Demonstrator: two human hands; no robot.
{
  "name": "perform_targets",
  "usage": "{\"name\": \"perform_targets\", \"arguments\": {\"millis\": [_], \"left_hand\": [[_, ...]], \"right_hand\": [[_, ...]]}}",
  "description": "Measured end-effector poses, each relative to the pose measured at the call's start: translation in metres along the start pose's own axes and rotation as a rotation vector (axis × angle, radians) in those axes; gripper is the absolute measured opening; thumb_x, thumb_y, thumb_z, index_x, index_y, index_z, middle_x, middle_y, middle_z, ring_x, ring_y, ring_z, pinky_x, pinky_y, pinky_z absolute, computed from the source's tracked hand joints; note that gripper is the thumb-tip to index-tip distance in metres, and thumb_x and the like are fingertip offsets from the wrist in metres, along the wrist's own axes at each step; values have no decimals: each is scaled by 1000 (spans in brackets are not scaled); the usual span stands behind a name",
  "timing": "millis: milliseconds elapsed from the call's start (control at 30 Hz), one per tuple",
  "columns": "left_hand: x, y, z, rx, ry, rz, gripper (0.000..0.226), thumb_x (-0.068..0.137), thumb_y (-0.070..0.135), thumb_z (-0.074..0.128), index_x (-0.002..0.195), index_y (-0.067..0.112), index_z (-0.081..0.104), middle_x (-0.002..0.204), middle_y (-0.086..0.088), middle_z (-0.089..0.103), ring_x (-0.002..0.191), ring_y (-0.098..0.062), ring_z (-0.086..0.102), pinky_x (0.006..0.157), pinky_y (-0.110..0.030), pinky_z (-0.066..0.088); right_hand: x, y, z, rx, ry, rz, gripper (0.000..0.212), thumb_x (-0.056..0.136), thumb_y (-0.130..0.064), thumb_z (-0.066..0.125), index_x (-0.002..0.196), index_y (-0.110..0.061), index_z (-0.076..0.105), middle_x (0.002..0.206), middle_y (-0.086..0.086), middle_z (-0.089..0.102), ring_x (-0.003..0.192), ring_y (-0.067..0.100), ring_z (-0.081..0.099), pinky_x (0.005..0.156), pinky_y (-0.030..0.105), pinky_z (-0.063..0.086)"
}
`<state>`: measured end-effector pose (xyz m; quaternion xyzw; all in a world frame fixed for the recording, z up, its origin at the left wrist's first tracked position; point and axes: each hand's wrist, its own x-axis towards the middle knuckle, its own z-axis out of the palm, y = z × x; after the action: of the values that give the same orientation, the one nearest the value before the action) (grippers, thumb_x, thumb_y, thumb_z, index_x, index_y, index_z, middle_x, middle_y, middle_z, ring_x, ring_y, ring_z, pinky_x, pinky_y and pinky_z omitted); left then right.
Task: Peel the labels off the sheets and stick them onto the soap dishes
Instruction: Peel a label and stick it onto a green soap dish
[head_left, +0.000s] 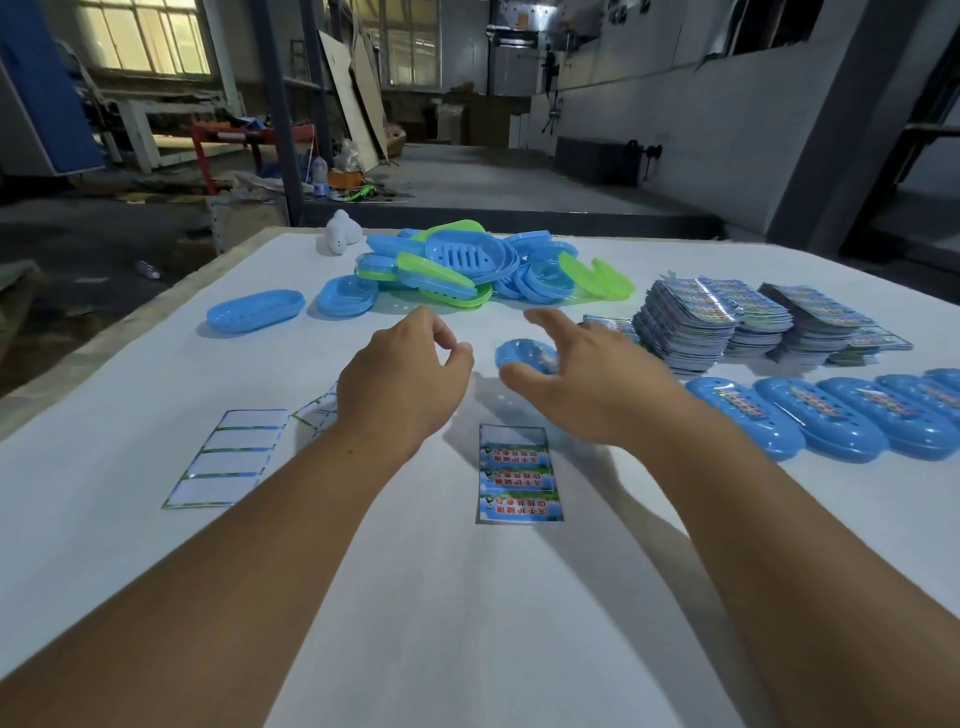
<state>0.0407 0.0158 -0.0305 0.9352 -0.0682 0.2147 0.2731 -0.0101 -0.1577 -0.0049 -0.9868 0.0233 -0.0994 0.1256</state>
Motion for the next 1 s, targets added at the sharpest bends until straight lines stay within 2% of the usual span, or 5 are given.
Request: {"name": "perform_targets", "arguments": {"millis": [167, 367, 533, 767, 1000], "left_hand": [[-2, -1, 0, 4, -18, -6, 20, 93, 51, 55, 96, 32, 52, 78, 9, 60, 75, -15, 56, 58, -28, 37], [-3, -1, -3, -3, -38, -12, 20, 93, 51, 55, 95, 31, 53, 77, 8, 62, 74, -15, 57, 56, -29, 36], [-2, -2, -1, -3, -50, -29, 19, 93, 51, 55, 92, 32, 54, 77, 8, 63, 75, -15, 58, 60, -30, 39], [2, -6, 1, 9, -49, -36, 19, 92, 51, 56, 90, 33, 54, 75, 9, 62, 69, -8, 54, 61, -29, 43], [14, -10, 1, -48, -11, -90, 15, 93, 45, 58, 94, 30, 57, 87, 7, 64, 80, -16, 59, 64, -29, 42]], "right_hand": [[-21, 5, -13, -166, -178, 113, 72, 75, -75, 32, 136, -39, 46, 129, 5, 54, 109, 30, 54, 78, 40, 37], [-24, 0, -18, -308, -196, 135, 53, 76, -76, 50, 76, -23, 49, 84, -2, 47, 85, 27, 46, 63, 33, 35], [-21, 8, -19, -271, -244, 141, 58, 87, -59, 58, 132, -24, 56, 137, 8, 48, 126, 36, 40, 92, 44, 41], [-18, 23, -26, -201, -221, 133, 54, 81, -14, 58, 133, -28, 55, 133, 10, 50, 124, 37, 44, 98, 45, 46], [-12, 21, -22, -109, -171, 114, 57, 81, -13, 56, 136, -29, 56, 139, 8, 55, 126, 36, 50, 100, 43, 49]]}}
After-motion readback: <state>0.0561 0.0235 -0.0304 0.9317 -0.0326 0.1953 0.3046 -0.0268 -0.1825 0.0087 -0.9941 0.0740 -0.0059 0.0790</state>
